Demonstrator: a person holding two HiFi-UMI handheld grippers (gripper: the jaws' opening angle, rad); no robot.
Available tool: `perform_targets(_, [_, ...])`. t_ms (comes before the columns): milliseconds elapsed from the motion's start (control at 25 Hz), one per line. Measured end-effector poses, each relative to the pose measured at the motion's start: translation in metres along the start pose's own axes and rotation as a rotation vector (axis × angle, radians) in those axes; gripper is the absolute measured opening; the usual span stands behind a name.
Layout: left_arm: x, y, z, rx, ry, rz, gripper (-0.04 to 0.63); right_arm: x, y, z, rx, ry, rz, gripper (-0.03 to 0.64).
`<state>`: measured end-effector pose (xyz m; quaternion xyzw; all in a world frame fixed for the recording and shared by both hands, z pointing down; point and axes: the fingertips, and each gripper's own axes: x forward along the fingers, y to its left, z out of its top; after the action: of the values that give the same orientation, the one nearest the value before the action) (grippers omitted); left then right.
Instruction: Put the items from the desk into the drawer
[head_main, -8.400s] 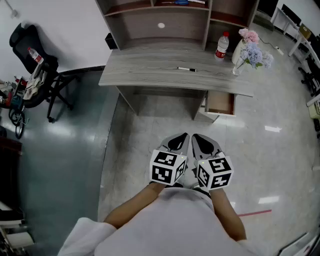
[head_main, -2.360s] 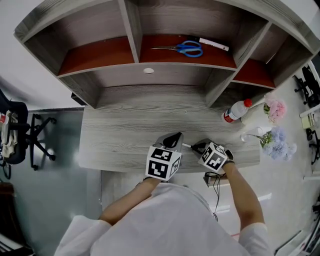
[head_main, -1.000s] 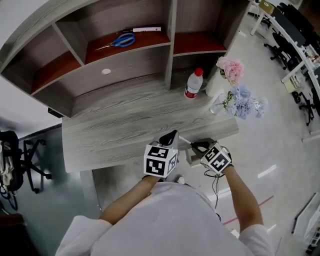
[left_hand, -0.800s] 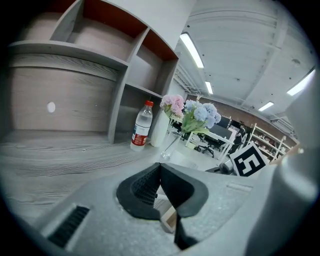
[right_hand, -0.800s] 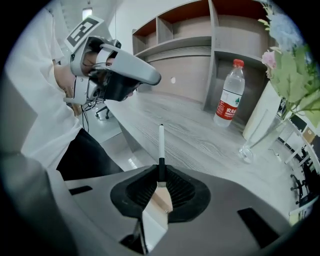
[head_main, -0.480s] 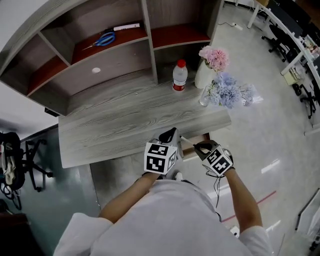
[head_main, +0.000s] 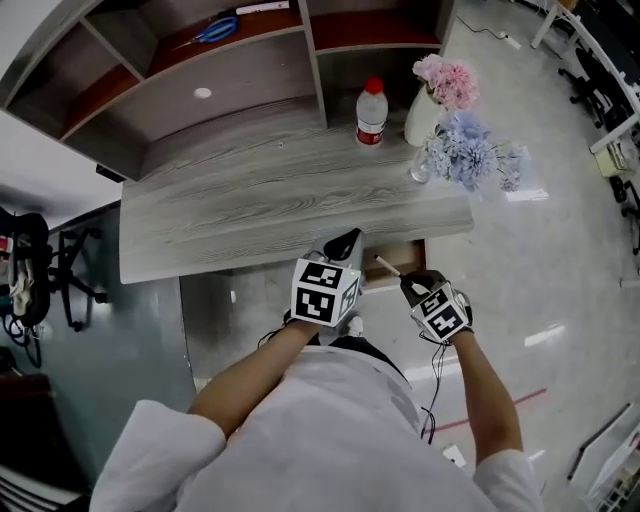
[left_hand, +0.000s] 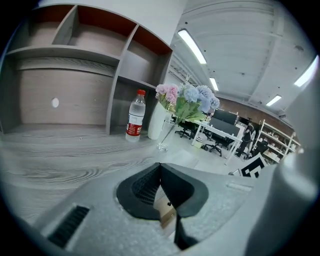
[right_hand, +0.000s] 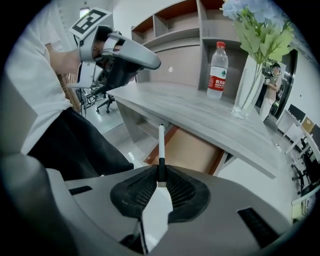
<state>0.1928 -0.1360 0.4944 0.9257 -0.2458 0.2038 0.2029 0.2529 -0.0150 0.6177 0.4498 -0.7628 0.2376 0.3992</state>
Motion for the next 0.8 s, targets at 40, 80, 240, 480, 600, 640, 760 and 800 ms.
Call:
perform_targets(40, [0.000,-0.001,-0.001,0.001,0.000,0.007,0.003,0.004,-0.002,-0.004,-0.004,0.006,-0.004,0.048])
perform_targets(80, [0.000,-0.001,-0.003,-0.001,0.000,0.014,0.003,0.009,-0.004,-0.007,-0.010,0.012,-0.006,0.048])
perform_targets(240, [-0.004,0.003,-0.011,-0.020,-0.002,0.043,0.004,0.029,-0.006,-0.019,-0.031,0.051,-0.009,0.048])
perform_targets(480, [-0.015,0.019,-0.021,-0.032,0.001,0.105,0.005,0.063,-0.011,-0.028,-0.026,0.092,-0.001,0.048])
perform_targets(600, [-0.021,0.024,-0.026,-0.068,-0.011,0.141,0.004,0.075,-0.015,-0.031,-0.044,0.122,-0.011,0.048])
perform_targets(640, [-0.020,0.025,-0.026,-0.079,-0.016,0.146,0.004,0.078,-0.016,-0.030,-0.048,0.130,-0.018,0.048])
perform_targets(760, [-0.018,0.024,-0.025,-0.099,-0.028,0.151,0.003,0.087,-0.015,-0.026,-0.068,0.143,-0.022,0.048])
perform_targets(800, [-0.018,0.023,-0.026,-0.101,-0.029,0.153,0.003,0.090,-0.014,-0.025,-0.076,0.145,-0.020,0.048])
